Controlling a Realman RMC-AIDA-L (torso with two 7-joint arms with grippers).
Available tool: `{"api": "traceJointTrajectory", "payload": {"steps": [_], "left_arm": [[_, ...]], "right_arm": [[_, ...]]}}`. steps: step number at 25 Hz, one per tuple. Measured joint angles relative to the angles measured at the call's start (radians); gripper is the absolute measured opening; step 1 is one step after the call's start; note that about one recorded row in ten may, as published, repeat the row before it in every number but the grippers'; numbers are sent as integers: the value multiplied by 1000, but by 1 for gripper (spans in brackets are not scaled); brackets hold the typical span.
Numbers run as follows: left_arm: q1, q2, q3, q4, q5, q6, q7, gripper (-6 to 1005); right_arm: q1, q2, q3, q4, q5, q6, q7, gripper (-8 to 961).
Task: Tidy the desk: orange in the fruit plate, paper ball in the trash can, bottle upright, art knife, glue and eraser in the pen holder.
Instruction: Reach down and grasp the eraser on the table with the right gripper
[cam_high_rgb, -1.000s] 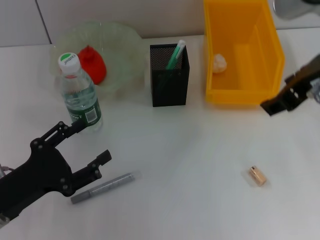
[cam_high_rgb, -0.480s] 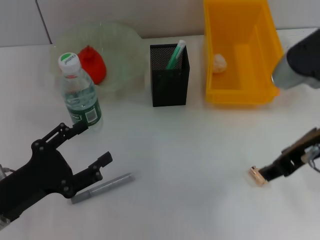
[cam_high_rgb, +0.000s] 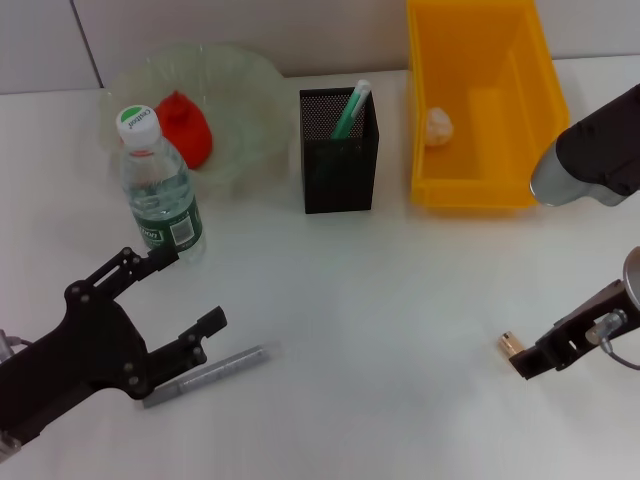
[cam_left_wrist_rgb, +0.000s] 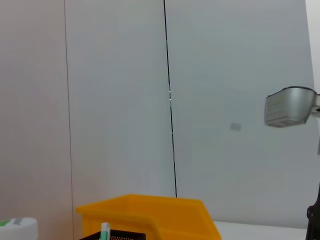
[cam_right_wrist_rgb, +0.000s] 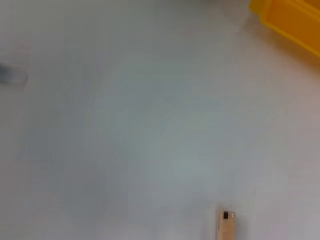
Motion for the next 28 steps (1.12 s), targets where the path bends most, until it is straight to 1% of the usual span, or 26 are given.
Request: {"api": "traceJointTrajectory", "payload": {"steps": [2,6,15,22,28], "left_arm": [[0,0,0,0,0,1,0,815],[1,0,1,0,0,2,0,815],[1,0,1,4,0,4,-4,814],[1,0,2,4,0,4,-5,815],[4,0,3,4,0,6,-5,815]], "right_arm": [[-1,0,-1,26,0,33,1,679],[5,-3,-12,58,-1,58,1,678],[9,-5,-34,79,-6,84,5,676],[14,-2,-96,93,-89,108,37,674],[15,-2,-98,91,-87,113,38,496]]}}
